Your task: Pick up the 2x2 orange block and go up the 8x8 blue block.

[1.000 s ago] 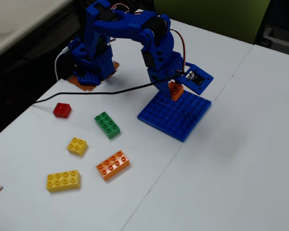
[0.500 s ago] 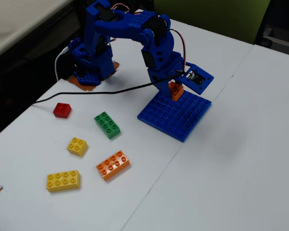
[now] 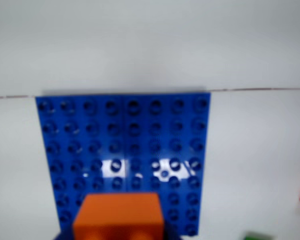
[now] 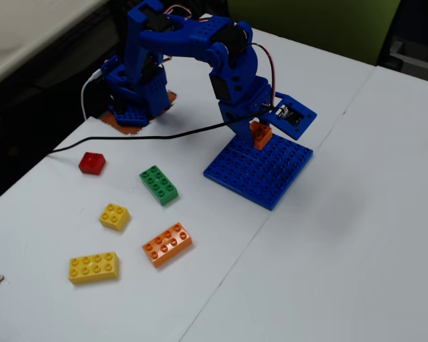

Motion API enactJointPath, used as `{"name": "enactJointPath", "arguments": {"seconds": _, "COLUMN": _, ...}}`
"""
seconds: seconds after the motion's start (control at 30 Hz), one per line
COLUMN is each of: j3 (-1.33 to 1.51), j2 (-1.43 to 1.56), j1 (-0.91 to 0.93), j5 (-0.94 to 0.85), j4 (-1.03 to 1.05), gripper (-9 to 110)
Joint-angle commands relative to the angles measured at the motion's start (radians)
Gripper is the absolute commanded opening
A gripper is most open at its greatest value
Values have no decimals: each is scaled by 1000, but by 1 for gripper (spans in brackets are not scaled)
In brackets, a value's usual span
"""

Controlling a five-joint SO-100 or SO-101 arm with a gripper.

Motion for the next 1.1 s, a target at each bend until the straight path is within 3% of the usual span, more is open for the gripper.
{"name": "enactJointPath", "arguments": {"seconds": 0.0, "j3": -51, "j2": 5, "j1": -2, "j5": -14, "j4": -6, "gripper": 0}}
{"name": "enactJointPath", "arguments": {"seconds": 1.07, "j3": -51, "j2": 0, "j1": 14, "j5": -28, "j4": -9, "gripper": 0}}
